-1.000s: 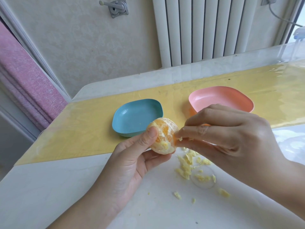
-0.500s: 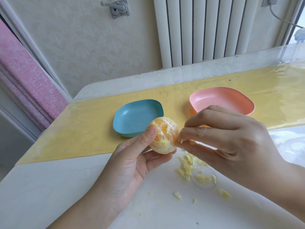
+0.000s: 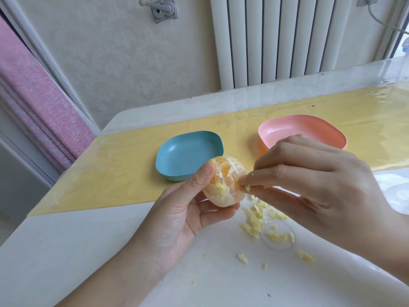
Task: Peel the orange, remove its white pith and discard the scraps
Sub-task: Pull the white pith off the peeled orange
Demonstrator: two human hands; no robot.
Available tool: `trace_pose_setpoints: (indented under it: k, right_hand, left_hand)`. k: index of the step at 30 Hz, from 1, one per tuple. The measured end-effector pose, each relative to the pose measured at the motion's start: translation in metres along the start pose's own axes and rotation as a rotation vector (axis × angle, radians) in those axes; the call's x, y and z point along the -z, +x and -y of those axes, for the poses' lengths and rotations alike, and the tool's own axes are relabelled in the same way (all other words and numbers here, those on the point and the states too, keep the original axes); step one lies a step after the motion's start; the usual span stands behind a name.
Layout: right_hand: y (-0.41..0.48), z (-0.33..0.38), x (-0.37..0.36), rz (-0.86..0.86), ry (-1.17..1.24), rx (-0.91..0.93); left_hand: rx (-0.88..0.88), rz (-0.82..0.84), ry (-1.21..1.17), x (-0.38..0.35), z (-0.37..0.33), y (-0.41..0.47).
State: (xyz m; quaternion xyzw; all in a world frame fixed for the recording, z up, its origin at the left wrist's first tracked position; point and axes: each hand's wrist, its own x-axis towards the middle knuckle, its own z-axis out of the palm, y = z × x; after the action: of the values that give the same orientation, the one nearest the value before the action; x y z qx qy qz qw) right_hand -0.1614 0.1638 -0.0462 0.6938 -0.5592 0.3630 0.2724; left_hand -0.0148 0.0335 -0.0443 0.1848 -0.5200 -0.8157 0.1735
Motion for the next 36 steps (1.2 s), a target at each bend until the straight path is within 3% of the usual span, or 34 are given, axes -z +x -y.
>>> trace_pose_setpoints:
  k: [6,14,27,36]
  right_hand:
    - [0.003,0.002,0.001,0.065,-0.073,0.066]
    - [0.004,0.006,-0.001,0.100,-0.043,0.041]
    - [0.004,0.002,0.000,0.160,-0.001,0.000]
    - [-0.001,-0.007,-0.001,0.272,0.001,-0.062]
  left_hand:
    - [0.022,-0.033,0.013,-0.006,-0.005,-0.003]
    - [0.138,-0.064,-0.237,-0.009,-0.008,-0.005]
    - [0.291,-0.060,-0.401,-0.007,-0.008,-0.003]
    - [0.353,0.113,-0.607,0.011,-0.011,0.003]
